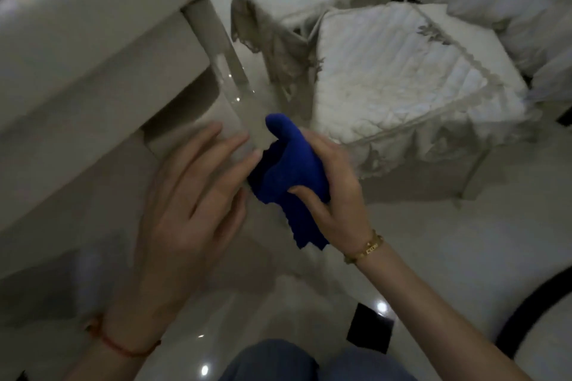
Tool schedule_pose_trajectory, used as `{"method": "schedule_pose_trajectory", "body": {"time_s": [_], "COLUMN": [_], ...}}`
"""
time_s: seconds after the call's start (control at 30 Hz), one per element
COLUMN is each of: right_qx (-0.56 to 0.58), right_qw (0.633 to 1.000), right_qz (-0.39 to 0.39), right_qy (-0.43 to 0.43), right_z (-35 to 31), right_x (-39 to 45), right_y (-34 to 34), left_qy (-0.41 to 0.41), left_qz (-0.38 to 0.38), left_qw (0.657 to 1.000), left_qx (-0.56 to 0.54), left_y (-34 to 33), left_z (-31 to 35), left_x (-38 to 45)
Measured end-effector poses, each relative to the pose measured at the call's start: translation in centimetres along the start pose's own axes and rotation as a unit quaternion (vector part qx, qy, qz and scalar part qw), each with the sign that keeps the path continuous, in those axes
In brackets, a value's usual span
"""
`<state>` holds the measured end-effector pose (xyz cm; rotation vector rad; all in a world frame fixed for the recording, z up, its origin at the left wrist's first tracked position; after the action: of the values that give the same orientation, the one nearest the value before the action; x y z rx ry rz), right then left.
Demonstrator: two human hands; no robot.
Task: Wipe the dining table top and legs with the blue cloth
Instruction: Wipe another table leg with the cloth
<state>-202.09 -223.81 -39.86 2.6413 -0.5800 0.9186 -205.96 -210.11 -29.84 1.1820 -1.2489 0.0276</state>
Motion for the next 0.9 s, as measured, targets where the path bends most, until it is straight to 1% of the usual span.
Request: {"method": "schedule_pose_trajectory", "body": {"time_s": [0.1, 0.2, 0.33, 0.43, 0.5, 0.6, 0.67, 0.73, 0.83, 0.9], "right_qx": [0.062, 0.072, 0.08, 0.074, 0.071, 0.083, 0.093, 0.088, 0.069, 0.08], "right_qw": [0.995, 0.992, 0.992, 0.994, 0.994, 0.989, 0.986, 0.989, 0.995, 0.994], "right_qz": [0.038, 0.044, 0.061, 0.056, 0.06, 0.079, 0.085, 0.073, 0.051, 0.047], "right_qy": [0.062, 0.09, 0.081, 0.057, 0.06, 0.093, 0.109, 0.095, 0.052, 0.052], "right_z": [-0.3, 0.0, 2.1, 3.6, 2.5, -0.4, -0.6, 1.2, 3.8, 3.2], "right_x": [-0.4, -1.5, -3.8, -5.1, -4.1, -1.3, -1.1, -2.9, -5.6, -4.7], "right_y": [-2.3, -4.8, -6.0, -6.2, -6.1, -5.8, -5.8, -6.3, -6.6, -6.4], "left_qy": [-0.029, -0.012, 0.022, 0.038, 0.038, 0.027, 0.024, 0.021, 0.024, 0.024], "left_qz": [0.08, 0.14, 0.164, 0.182, 0.185, 0.187, 0.194, 0.199, 0.203, 0.203], "left_qw": [0.995, 0.985, 0.979, 0.976, 0.976, 0.977, 0.976, 0.975, 0.975, 0.975], "left_qx": [0.058, 0.1, 0.117, 0.112, 0.104, 0.098, 0.097, 0.095, 0.083, 0.084], "left_y": [0.2, 0.9, 1.2, 1.3, 1.2, 1.3, 1.3, 1.2, 1.0, 0.8], "left_z": [-0.3, -1.3, -2.3, -2.1, -2.1, -2.2, -2.2, -2.2, -2.2, -2.2], "left_x": [-1.1, -2.4, -3.3, -3.5, -3.3, -3.3, -3.5, -3.5, -3.5, -3.6]}}
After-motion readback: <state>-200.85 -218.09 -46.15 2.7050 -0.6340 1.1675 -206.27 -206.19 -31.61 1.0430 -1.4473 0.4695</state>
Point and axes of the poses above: each hand's wrist, its own x-axis towards the middle knuckle, its own y-axis out of the back of the hand, z = x × y, the point moved 10 cm from there along x, towards the middle knuckle, and after that the axes turned 10 degrees about z, right-handed, at the moved point
